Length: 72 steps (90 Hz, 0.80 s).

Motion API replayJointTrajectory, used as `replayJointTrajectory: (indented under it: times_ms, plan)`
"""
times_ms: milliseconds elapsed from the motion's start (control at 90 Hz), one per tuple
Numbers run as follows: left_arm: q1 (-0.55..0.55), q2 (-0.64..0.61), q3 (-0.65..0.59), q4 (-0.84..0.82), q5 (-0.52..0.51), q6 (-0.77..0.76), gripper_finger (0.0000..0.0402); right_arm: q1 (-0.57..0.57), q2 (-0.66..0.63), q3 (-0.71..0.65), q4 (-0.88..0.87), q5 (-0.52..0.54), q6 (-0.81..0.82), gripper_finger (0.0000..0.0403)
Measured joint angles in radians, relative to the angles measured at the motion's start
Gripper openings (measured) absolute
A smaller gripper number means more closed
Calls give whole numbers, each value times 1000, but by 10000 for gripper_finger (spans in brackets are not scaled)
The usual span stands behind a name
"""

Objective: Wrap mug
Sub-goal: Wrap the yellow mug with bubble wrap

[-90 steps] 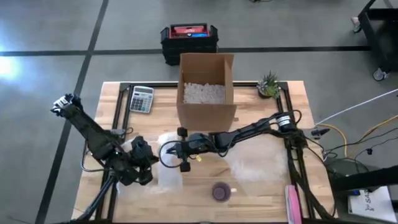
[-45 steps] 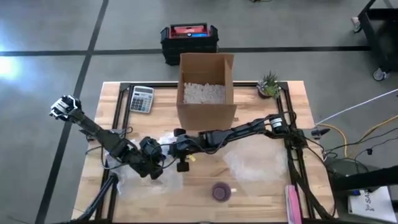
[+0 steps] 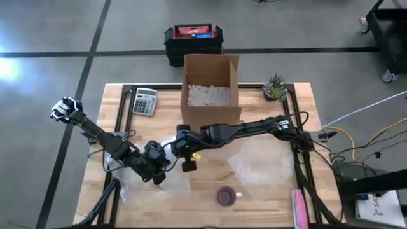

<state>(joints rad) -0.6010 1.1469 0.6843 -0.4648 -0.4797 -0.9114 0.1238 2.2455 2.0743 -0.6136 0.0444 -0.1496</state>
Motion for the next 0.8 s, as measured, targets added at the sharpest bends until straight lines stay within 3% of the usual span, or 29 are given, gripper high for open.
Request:
replayJointTrajectory:
  times_ms: [144, 300, 489, 633, 800]
  plan:
    - [0, -5, 64, -50, 0, 43, 20, 0, 72, -2, 2, 1, 9, 0]
    - [0, -10, 203, -250, -12, 81, 20, 0, 86, 3, 15, 1, 11, 0]
    - [2, -11, 289, -460, -132, 81, 20, 0, 81, 10, 20, 0, 9, 0]
    - [14, -12, 216, -394, -210, 73, 20, 0, 81, 21, 22, 1, 8, 0]
    - [28, -3, 48, -148, -92, 61, 20, 1, 79, 32, 3, 0, 3, 0]
